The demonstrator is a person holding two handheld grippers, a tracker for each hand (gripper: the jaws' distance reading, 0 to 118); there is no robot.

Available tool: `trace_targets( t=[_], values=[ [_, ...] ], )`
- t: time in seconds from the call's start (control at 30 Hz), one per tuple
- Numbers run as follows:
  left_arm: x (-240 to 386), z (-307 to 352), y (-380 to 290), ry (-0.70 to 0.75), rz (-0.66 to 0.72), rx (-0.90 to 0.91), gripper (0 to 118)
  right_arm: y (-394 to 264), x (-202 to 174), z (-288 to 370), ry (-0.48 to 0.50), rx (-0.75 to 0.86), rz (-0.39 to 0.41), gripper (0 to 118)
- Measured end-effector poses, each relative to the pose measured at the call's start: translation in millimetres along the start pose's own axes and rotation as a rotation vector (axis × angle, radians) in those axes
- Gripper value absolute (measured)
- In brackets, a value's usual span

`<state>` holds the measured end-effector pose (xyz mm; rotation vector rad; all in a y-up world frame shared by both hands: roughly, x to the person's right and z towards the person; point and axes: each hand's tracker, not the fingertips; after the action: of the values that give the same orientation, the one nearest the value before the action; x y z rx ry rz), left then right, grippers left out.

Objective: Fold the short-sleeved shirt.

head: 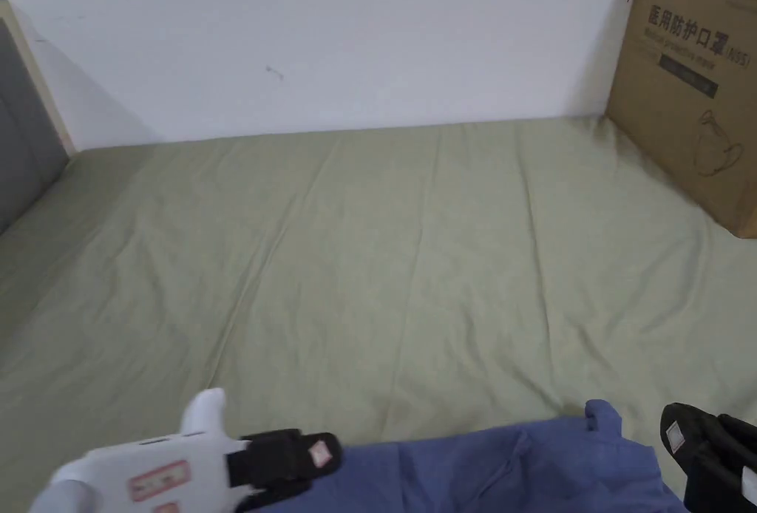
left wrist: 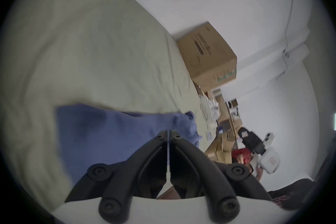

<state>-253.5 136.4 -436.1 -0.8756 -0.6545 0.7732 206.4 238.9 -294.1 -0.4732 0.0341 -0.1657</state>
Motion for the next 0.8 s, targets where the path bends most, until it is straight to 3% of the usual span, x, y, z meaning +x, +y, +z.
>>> trace_targets(
  t=[0.03,0.07,0.13,0.17,0.27,0.37,0.43,0.53,0.63,0.67,0.7,0.73,0.77,0.8],
  values=[
    [-16,14,6,-0.003,0.014,0.019,9,0,-2,-1,0.000,-0.003,-0.001,0],
    [-33,28,13,-0.012,0.026,0.021,32,-1,-4,-3,0.001,-0.009,-0.001,0],
    [-54,45,16,-0.011,0.052,-0.010,98,-2,-9,-7,0.000,-0.027,0.003,0],
    [-66,50,17,-0.025,0.071,-0.030,118,-3,-12,-9,-0.002,-0.037,0.009,0],
    [-96,53,11,-0.137,0.152,-0.037,118,-6,-22,-14,0.000,-0.062,0.036,0],
    [-133,36,1,-0.278,0.352,-0.074,118,-7,-32,-18,0.004,-0.074,0.048,0],
    [-159,11,-7,-0.261,0.446,-0.124,118,-7,-38,-23,0.022,-0.098,0.042,0],
    [-165,-14,-2,-0.468,0.356,-0.145,118,-5,-47,-30,0.030,-0.129,0.037,0],
    [-161,-53,-5,-0.448,0.394,-0.224,114,-5,-52,-35,0.034,-0.140,0.041,0],
    [-143,-59,-12,-0.409,0.340,-0.222,97,-5,-54,-36,0.035,-0.142,0.044,0],
    [-142,-63,-13,-0.329,0.301,-0.220,63,-5,-55,-38,0.036,-0.144,0.046,0],
    [-142,-69,-15,-0.198,0.275,-0.245,11,-6,-55,-39,0.037,-0.145,0.045,0],
    [-144,-76,-18,-0.002,0.267,-0.287,8,-6,-55,-39,0.039,-0.147,0.040,0],
    [-153,-66,-15,-0.009,0.381,-0.287,9,-6,-55,-39,0.042,-0.150,0.035,0]
  ],
)
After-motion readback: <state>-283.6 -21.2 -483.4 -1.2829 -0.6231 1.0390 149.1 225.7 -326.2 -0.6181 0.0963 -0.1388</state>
